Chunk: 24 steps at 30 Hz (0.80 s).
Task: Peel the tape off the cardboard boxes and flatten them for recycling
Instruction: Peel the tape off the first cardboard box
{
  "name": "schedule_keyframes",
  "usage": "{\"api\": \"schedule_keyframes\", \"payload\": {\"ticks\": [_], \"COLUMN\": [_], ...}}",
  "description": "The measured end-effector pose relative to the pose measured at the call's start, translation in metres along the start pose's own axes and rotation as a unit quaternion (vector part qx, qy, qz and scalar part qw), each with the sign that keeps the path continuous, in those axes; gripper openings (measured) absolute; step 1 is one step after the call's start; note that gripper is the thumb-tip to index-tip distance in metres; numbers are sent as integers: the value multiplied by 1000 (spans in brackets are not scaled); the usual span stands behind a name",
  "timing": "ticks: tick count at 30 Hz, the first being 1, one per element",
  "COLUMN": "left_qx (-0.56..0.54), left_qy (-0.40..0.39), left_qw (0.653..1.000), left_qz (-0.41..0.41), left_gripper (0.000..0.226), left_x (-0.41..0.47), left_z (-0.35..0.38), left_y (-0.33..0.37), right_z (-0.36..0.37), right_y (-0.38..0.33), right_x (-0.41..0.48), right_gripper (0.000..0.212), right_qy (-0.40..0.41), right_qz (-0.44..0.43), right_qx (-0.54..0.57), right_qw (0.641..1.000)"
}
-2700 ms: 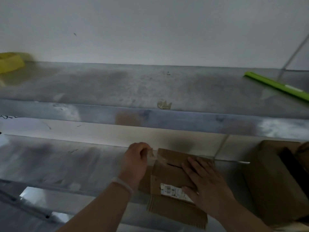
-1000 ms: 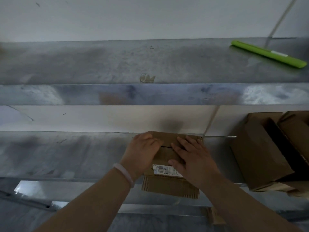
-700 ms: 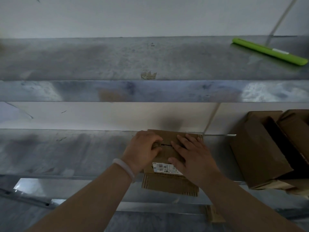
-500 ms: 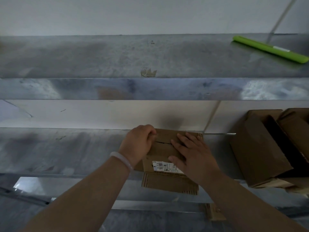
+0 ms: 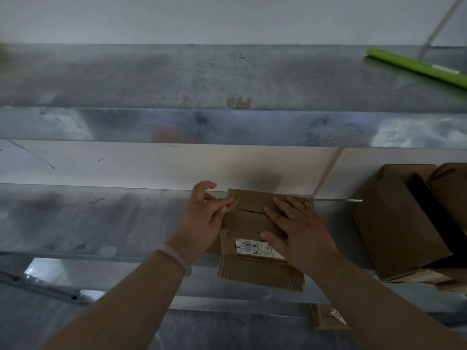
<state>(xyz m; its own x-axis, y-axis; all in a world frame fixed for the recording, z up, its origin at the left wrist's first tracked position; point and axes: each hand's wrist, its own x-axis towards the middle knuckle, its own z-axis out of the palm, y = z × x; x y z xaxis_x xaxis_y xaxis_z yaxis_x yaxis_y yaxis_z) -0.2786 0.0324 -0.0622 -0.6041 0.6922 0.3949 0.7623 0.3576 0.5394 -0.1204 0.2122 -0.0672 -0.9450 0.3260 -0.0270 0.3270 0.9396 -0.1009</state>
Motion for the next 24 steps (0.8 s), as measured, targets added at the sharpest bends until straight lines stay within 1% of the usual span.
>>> {"api": "schedule_keyframes", "payload": {"ticks": [1,2,3,4,5,6,7,8,9,10,11,12,14,16,18,21,23,24], "left_qx": [0,-25,-83,-172,-284,-389,-452,-464,-452,-438,-426,-412,-370,-304,-241,-178,-123,-81], "left_qy": [-16,-36,-56,-64,-48,-15,23,39,20,-20,-57,-68,-32,15,40,34,19,12], "left_qw": [1000,999,994,979,946,894,846,826,825,834,847,860,882,892,899,923,945,959], "left_qz": [4,-3,-34,-86,-150,-221,-282,-319,-338,-334,-312,-293,-290,-334,-365,-340,-301,-270], "left_gripper": [27,31,37,43,50,52,50,42,33,25,22,21,22,22,20,11,3,8], "left_x": [1,1,1,1,-1,-3,-8,-14,-22,-30,-37,-44,-50,-50,-49,-52,-52,-52], "left_z": [-1,-2,-2,-4,-6,-7,-6,-5,-4,-1,4,8,15,19,21,22,20,20], "left_y": [-2,-3,-3,-1,1,1,1,1,3,7,11,14,18,18,16,12,10,8], "right_z": [-2,-3,-4,-5,-6,-6,-6,-5,-5,-4,-3,-2,0,1,1,2,2,2], "right_y": [0,-1,-3,-5,-8,-10,-12,-14,-15,-15,-15,-15,-15,-16,-17,-16,-16,-17], "right_x": [1,1,2,3,3,3,3,3,3,3,2,2,1,0,0,-1,-1,-1], "right_gripper": [81,80,77,73,69,65,62,61,61,60,60,61,65,70,73,72,71,71], "right_qy": [-2,-5,-7,-9,-11,-12,-13,-13,-13,-11,-8,-6,-4,1,6,11,13,14], "right_qz": [1,2,3,4,5,8,11,14,17,19,20,20,21,22,26,24,25,25], "right_qx": [2,4,4,4,4,6,11,16,20,24,26,27,23,17,12,14,15,16], "right_qw": [1000,1000,1000,1000,1000,1000,1000,1000,1000,999,999,999,1000,1000,1000,1000,999,999]}}
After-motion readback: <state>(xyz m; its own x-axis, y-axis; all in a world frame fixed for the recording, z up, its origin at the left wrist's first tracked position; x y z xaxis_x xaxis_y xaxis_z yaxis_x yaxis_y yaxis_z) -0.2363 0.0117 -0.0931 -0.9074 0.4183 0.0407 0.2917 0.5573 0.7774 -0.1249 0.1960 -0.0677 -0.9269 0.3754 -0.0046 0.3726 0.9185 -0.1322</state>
